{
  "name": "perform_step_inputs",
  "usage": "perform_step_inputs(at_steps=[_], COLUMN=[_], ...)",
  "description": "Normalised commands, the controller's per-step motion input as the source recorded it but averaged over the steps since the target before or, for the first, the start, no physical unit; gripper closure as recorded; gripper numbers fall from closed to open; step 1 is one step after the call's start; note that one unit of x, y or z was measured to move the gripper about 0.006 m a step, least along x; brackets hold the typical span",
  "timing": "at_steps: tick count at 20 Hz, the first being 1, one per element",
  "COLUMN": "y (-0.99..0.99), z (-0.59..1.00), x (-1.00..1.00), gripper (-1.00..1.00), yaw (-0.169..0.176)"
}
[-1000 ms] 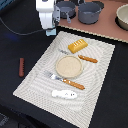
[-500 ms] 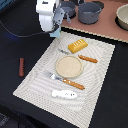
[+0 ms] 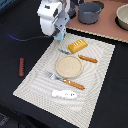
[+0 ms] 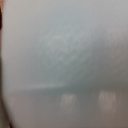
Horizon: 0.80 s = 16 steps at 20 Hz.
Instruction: Interact with the objects in diverse but meaningful ways.
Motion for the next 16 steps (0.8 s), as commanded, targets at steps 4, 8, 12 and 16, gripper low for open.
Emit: perform_step_inputs(at_steps=[4, 8, 12, 16], y=[0.15, 0.17, 0.09, 0.02], z=[-0.12, 0.58, 0.92, 0.92], x=[0.26, 0.11, 0.1, 0.2], gripper=[-1.0, -1.0, -1.0, -1.0], yaw=[-0.011, 0.0, 0.0, 0.0])
